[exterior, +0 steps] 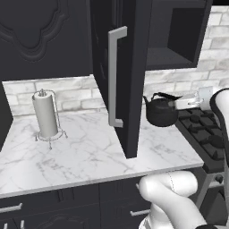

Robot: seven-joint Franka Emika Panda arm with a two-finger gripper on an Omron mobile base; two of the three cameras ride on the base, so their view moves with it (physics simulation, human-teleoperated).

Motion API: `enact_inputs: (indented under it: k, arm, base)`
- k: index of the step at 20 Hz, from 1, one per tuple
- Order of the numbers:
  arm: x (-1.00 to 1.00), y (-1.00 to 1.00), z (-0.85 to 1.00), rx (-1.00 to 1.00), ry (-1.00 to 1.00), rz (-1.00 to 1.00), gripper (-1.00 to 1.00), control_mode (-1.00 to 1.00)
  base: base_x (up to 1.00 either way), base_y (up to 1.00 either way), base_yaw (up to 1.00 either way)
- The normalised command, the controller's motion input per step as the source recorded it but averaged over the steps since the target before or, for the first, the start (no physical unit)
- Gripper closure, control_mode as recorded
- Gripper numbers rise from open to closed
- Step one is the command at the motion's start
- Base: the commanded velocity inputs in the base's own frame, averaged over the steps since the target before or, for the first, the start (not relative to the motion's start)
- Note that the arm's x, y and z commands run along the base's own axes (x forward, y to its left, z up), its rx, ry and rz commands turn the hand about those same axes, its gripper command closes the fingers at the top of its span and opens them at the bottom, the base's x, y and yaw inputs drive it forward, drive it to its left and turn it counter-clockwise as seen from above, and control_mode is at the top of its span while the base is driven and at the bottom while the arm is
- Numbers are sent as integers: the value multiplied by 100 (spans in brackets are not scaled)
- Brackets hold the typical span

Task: Open the cabinet, pick the kettle from the cabinet, and place it in the sink.

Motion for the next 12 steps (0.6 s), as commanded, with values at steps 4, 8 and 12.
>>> enact_inputs:
  k: [4, 8, 12]
  arm:
    - [-9, 2, -12, 0, -1, 0, 100, -100]
    - [0, 0, 0, 1, 0, 0, 100, -100]
    - [0, 0, 0, 0, 0, 0, 100, -100]
  base:
    - [0, 0, 0]
    - [0, 0, 0]
    - [0, 0, 0]
